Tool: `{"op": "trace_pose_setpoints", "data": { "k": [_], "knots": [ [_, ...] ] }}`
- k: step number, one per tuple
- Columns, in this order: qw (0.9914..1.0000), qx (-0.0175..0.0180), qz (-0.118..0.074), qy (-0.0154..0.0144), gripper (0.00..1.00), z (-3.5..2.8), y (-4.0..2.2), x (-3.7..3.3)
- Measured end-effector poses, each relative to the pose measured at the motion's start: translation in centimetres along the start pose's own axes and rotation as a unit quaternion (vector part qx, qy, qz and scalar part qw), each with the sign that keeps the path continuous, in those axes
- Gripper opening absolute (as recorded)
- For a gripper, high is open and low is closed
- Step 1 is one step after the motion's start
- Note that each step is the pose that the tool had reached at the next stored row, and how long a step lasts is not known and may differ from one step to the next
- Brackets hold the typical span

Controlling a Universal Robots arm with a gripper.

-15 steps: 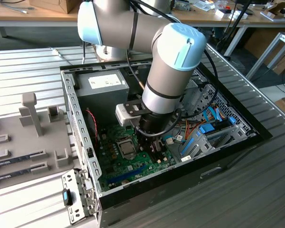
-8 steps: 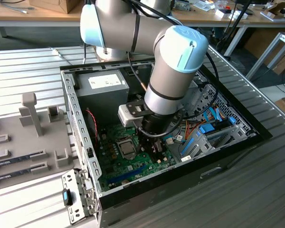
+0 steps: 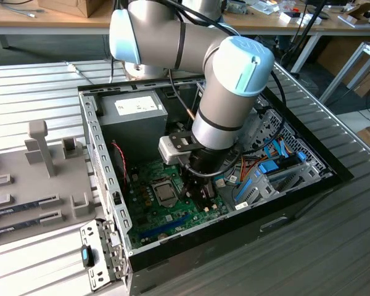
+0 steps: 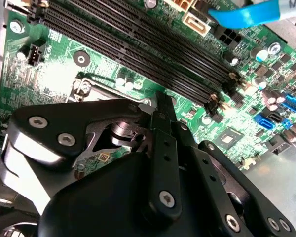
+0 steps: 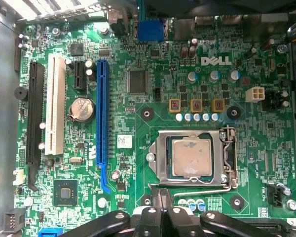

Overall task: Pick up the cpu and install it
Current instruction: 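Install the first cpu locking lever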

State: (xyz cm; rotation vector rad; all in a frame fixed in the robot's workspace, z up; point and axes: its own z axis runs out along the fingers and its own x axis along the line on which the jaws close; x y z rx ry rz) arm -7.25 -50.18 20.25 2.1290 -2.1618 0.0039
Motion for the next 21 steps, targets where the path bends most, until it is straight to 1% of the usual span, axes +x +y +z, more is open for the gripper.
{"op": "trace_pose_setpoints", "data": {
  "k": [3, 7, 8, 9, 10, 11, 13, 15, 16, 17, 18, 19, 21],
  "knots": [
    [1.0, 0.0, 0.0, 0.0017, 0.11, 0.16, -0.3, -0.02],
    [0.99998, 0.0, 0.0, 0.0062, 0.11, 0.46, -0.73, -0.04],
    [0.99998, 0.0, 0.0, 0.0061, 0.11, 0.48, -0.75, -0.04],
    [0.99999, 0.0003, 0.0, 0.0044, 0.11, 0.47, -0.73, -0.04],
    [1.0, 0.0013, 0.0, 0.0025, 0.11, 0.37, -0.58, -0.05],
    [1.0, 0.0018, 0.0, 0.0021, 0.11, 0.27, -0.49, -0.05],
    [0.99999, 0.0029, 0.0, 0.0026, 0.11, -0.24, -0.34, 0.0],
    [0.99999, 0.0036, 0.0, 0.0026, 0.11, -0.4, -0.26, -0.09],
    [0.99999, 0.0039, 0.0, 0.0027, 0.11, -0.46, -0.23, -0.32],
    [0.99999, 0.0043, 0.001, 0.0027, 0.11, -0.49, -0.1, -0.75],
    [0.99999, 0.0046, 0.001, 0.0026, 0.11, -0.49, 0.05, -1.03],
    [0.99998, 0.0049, 0.001, 0.0027, 0.11, -0.49, 0.41, -1.23],
    [0.99998, 0.0055, 0.001, 0.0026, 0.11, -0.44, 0.99, -1.27]
  ]
}}
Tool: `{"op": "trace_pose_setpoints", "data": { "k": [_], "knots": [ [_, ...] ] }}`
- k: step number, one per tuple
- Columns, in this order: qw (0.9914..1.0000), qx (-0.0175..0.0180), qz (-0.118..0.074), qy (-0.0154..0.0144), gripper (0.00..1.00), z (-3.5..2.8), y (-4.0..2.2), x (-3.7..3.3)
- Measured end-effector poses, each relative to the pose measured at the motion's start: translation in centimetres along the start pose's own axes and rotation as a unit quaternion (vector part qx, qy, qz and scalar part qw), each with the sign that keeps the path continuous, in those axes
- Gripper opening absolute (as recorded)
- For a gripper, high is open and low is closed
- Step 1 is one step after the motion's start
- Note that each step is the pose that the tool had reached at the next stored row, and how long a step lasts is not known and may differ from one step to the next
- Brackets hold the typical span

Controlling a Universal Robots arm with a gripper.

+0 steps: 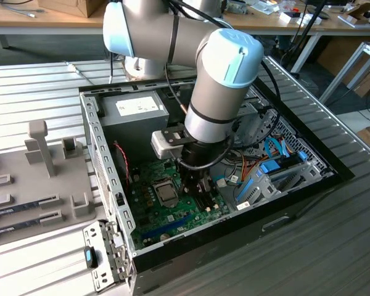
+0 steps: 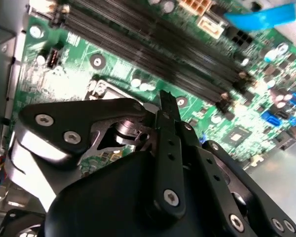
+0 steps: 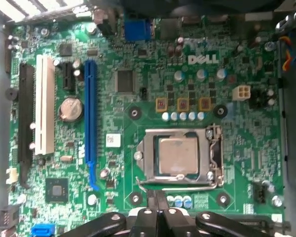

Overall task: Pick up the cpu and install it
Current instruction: 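Install the first cpu locking lever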

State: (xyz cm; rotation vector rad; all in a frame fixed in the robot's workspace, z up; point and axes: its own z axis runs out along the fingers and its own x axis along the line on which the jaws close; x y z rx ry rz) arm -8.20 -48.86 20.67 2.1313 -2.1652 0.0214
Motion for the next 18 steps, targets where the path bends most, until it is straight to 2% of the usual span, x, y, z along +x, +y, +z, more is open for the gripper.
{"op": "trace_pose_setpoints", "data": {
  "k": [2, 4, 10, 11, 13, 14, 16, 18],
  "knots": [
    [1.0, 0.0014, 0.0, -0.0007, 0.11, 0.07, 1.25, 0.0],
    [1.0, 0.0018, 0.0, -0.0009, 0.11, 0.1, 1.75, 0.01],
    [1.0, 0.0018, 0.0, -0.0009, 0.11, 0.03, 1.77, 0.26],
    [1.0, 0.0018, 0.0, -0.0009, 0.11, -0.26, 1.79, 0.28],
    [1.0, 0.002, 0.0, -0.0012, 0.11, -1.64, 1.87, 0.36],
    [1.0, 0.0019, 0.0, -0.001, 0.11, -1.99, 1.89, 0.38],
    [1.0, 0.0017, 0.0, -0.0008, 0.11, -2.04, 1.91, 0.2],
    [1.0, 0.0019, 0.0, -0.0015, 0.11, -2.03, 1.92, -0.64]
  ]
}}
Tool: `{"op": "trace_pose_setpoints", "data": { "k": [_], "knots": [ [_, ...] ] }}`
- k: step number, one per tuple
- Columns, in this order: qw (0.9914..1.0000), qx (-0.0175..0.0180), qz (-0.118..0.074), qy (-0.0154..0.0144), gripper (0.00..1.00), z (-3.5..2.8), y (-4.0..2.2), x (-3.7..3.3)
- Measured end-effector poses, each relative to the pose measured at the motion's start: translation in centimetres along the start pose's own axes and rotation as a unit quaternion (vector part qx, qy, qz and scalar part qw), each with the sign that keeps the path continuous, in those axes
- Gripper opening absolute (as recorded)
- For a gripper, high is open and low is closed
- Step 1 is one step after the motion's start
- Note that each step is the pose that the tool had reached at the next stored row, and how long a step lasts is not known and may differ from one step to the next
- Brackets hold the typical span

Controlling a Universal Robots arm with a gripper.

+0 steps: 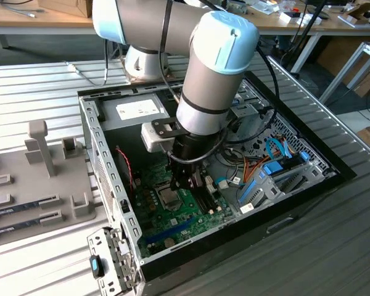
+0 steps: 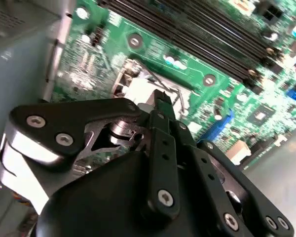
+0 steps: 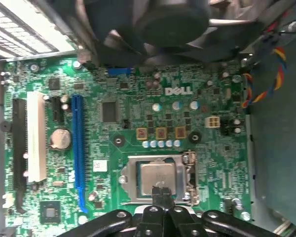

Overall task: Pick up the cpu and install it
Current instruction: 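Install the first cpu locking lever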

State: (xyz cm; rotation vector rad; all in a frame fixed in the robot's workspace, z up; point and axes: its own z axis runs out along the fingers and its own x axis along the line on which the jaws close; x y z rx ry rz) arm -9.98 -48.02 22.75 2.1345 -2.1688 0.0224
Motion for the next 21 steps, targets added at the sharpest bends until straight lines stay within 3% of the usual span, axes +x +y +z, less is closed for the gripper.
{"op": "trace_pose_setpoints", "data": {
  "k": [2, 4, 8, 11, 15, 17, 19, 20, 21],
  "knots": [
    [1.0, 0.0, 0.0, -0.0001, 0.11, -0.02, 0.07, -2.03],
    [1.0, 0.0, 0.0, 0.0, 0.11, -0.16, 0.09, -2.87],
    [1.0, -0.0001, 0.0, -0.0002, 0.11, -0.87, 0.04, -2.95],
    [0.99998, -0.0001, 0.0, -0.007, 0.11, -0.94, -0.04, -3.17],
    [0.99996, -0.0002, -0.001, -0.0085, 0.11, -0.98, -0.04, -3.22],
    [0.99996, -0.0002, -0.001, -0.009, 0.11, -2.12, 0.01, -3.13],
    [0.99994, -0.0003, -0.001, -0.0108, 0.11, -2.41, -0.19, -3.11],
    [0.99987, -0.001, -0.001, -0.016, 0.11, -2.61, -0.7, -3.11],
    [0.99983, -0.0016, -0.001, -0.0182, 0.11, -2.7, -0.98, -3.11]
  ]
}}
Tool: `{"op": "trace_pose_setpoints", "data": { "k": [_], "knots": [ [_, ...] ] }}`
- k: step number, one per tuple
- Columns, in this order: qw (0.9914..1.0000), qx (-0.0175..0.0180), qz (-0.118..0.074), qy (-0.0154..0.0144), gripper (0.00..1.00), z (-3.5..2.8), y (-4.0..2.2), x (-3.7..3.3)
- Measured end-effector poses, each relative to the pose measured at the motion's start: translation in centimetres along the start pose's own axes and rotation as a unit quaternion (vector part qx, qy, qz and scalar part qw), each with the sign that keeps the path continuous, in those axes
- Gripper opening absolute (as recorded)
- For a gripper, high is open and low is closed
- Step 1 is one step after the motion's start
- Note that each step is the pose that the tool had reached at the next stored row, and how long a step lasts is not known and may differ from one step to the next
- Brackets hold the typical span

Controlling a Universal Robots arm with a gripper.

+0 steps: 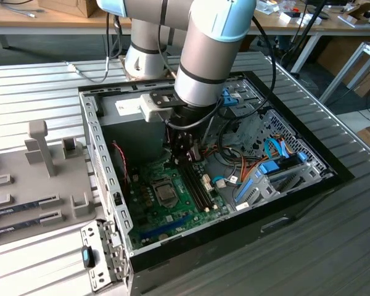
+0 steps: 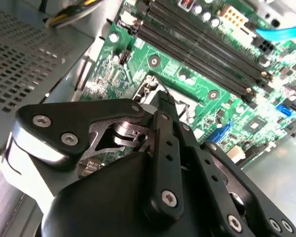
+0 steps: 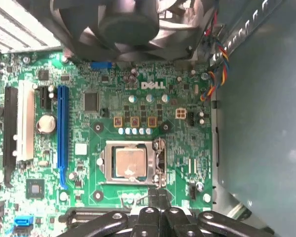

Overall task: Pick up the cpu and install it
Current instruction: 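Install the first cpu locking lever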

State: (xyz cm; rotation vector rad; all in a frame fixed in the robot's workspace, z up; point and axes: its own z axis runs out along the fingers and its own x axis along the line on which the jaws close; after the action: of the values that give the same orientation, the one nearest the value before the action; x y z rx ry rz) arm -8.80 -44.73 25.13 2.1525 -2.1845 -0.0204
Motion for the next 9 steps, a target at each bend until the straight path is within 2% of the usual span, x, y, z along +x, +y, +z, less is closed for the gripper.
{"op": "trace_pose_setpoints", "data": {
  "k": [1, 4, 8, 9],
  "knots": [
    [1.0, -0.0004, 0.0, -0.0017, 0.11, -0.23, -0.25, 0.01],
    [1.0, -0.0005, 0.0, -0.0021, 0.11, -0.92, -0.21, 0.04],
    [1.0, -0.0005, 0.0, -0.0022, 0.11, -1.09, -0.21, 0.34],
    [0.99999, -0.0005, 0.0, -0.0036, 0.11, -1.08, -0.21, 0.54]
  ]
}}
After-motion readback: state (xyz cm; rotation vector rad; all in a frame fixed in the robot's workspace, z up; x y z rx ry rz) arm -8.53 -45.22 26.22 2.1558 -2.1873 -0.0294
